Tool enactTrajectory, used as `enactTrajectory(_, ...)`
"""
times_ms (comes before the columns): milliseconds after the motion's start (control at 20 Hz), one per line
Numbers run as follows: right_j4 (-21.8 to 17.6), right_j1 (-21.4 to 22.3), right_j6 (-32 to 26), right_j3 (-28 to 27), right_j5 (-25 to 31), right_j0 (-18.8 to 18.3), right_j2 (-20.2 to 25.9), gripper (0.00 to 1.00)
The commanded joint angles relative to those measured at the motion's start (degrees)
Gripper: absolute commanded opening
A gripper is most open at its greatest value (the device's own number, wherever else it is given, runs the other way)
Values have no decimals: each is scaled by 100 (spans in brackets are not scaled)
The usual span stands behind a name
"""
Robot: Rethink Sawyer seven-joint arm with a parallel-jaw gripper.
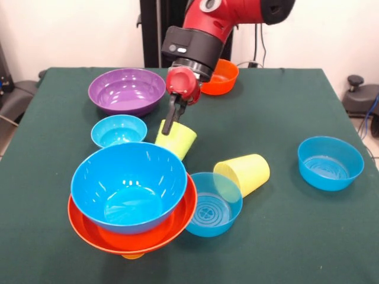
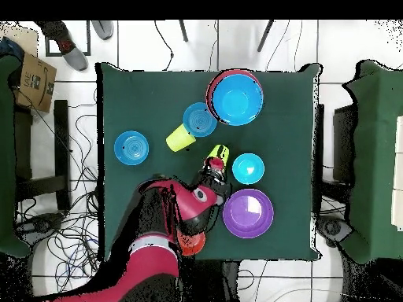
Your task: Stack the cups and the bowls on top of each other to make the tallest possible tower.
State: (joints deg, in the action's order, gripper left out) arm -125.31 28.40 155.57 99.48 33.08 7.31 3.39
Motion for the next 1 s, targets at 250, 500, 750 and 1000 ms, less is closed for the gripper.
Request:
enactTrajectory(250, -493, -7, 1525, 416, 10, -551, 1390, 100)
enactTrajectory(500, -350, 13, 1332, 417, 34, -598, 1423, 100)
enactTrajectory(750, -460, 80, 1454, 540, 23, -755, 1641, 100)
enactTrajectory(1000, -421, 91, 1405, 576, 21, -889, 1751, 100)
